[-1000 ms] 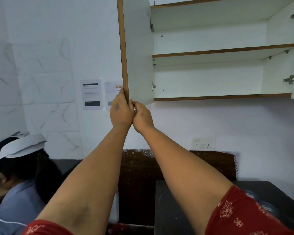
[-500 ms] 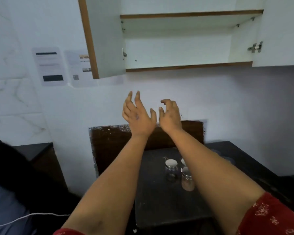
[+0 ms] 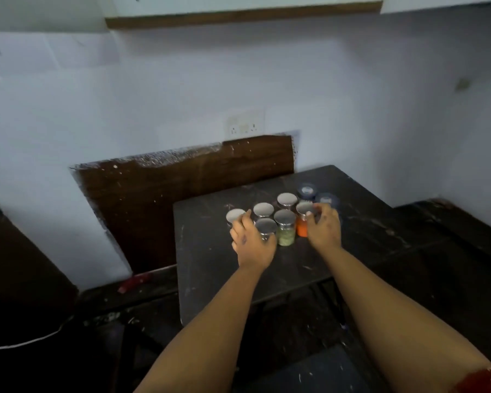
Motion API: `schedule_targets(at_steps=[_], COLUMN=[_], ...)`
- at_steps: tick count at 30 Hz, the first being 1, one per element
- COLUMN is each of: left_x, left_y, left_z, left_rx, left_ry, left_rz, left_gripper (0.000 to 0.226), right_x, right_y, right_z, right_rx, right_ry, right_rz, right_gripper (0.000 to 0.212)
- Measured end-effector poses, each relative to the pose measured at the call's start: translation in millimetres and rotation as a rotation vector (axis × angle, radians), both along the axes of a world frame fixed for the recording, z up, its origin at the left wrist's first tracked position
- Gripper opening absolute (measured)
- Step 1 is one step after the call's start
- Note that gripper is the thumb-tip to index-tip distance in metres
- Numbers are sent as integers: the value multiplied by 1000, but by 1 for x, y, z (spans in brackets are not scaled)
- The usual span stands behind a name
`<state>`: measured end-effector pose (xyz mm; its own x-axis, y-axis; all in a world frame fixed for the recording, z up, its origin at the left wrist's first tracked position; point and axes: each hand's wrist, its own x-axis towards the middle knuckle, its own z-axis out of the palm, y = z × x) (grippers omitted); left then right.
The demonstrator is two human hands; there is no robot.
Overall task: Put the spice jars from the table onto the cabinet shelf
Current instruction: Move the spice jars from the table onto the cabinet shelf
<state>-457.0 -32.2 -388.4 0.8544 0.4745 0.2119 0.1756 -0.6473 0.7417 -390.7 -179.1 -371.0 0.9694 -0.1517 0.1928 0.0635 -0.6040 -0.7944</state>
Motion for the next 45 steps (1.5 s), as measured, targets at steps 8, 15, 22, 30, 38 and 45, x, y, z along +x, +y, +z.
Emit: schedule_targets(at_steps=[8,15,22,30,38,45], left_x=[36,100,145,132,107,115], left_y=[-15,-13,-5,-4,-8,26], left_z=[-70,-83,-98,-91,-20,19], left_rx=[-107,43,35,-160,-947,-1165], left_ry=[272,456,514,194,-153,-334], left_rz=[39,82,121,299,347,315], left_gripper=[98,100,108,75,80,90], right_x=[21,57,74,97,95,108], right_y=[-16,-6,6,13,35,67], right_z=[-81,-105,-123,-110,-64,-19], right_rx=[-107,-149,-87,4,332,446], right_ry=[238,305,297,366,577,593], right_rz=[227,412,476,456,697,736], right_gripper=[32,40,41,61,100,81])
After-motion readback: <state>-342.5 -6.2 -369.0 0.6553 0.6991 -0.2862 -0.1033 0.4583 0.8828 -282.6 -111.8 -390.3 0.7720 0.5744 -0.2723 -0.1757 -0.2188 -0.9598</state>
